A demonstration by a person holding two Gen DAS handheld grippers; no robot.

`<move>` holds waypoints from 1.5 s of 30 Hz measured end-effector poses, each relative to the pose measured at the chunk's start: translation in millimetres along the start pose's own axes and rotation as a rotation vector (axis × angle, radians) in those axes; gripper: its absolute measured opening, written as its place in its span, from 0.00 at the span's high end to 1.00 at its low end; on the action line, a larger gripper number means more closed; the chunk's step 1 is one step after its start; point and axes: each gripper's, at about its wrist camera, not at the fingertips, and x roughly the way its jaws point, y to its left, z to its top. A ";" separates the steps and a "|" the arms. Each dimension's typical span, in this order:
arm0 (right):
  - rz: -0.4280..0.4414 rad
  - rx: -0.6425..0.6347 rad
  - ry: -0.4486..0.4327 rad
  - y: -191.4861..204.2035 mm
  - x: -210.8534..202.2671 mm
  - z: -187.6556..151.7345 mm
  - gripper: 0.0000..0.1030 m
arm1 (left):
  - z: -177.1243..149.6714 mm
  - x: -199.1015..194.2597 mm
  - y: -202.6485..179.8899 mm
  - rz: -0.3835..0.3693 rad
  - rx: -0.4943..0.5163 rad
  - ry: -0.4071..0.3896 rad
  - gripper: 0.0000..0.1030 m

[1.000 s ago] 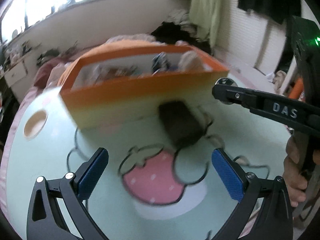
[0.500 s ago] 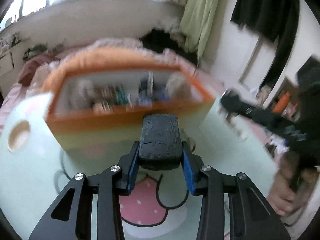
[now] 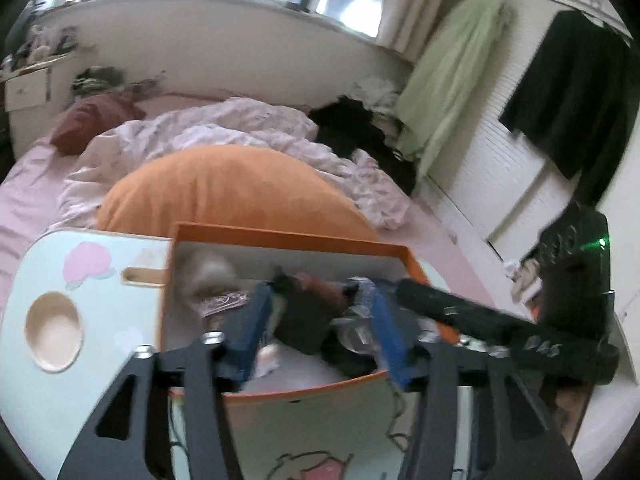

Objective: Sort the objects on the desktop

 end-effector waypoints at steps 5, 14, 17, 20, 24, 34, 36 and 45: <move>-0.053 -0.039 0.009 -5.2 -0.4 -12.4 0.41 | -20.3 5.1 20.1 0.103 0.021 0.037 0.26; -0.167 -0.170 0.013 1.6 -16.0 -47.7 0.41 | -59.5 -19.5 -16.2 0.135 0.219 0.025 0.26; -0.163 -0.203 -0.007 6.5 -21.5 -57.3 0.39 | -62.7 -21.7 -14.6 0.139 0.227 -0.008 0.26; -0.161 -0.205 -0.071 9.8 -33.9 -67.0 0.39 | -65.3 -32.8 -18.7 0.106 0.215 -0.020 0.26; -0.277 -0.197 -0.214 24.5 -72.1 -99.5 0.12 | -89.8 -72.4 -44.3 0.087 0.278 -0.107 0.17; -0.551 -0.194 0.039 6.0 -28.0 -156.7 0.06 | -137.9 -25.4 -24.8 0.275 0.147 0.123 0.13; -0.558 -0.184 0.004 -1.4 -30.4 -159.0 0.00 | -142.2 -19.1 -28.8 0.347 0.193 0.143 0.00; -0.554 -0.195 -0.006 -12.1 -31.2 -159.6 0.00 | -146.2 -10.1 -24.8 0.333 0.193 0.146 0.00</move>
